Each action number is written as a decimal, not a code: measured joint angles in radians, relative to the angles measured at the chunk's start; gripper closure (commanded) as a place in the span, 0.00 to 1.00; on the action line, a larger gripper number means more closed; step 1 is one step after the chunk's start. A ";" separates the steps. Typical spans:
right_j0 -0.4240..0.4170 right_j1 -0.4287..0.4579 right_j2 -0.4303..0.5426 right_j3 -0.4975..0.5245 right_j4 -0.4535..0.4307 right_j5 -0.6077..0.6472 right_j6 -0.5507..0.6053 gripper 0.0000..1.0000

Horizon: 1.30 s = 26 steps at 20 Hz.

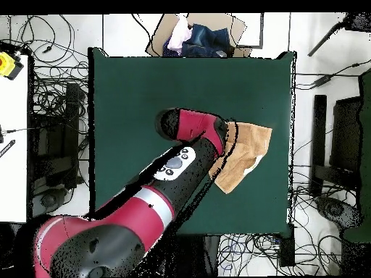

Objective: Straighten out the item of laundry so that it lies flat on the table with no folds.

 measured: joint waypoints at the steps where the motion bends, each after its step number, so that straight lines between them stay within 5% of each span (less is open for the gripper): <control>1: 0.000 0.008 -0.003 0.000 0.000 0.000 0.002 0.00; 9: 0.005 0.072 -0.024 -0.001 0.000 0.000 0.007 0.00; 26: 0.033 0.052 -0.027 -0.001 0.000 -0.001 0.007 0.00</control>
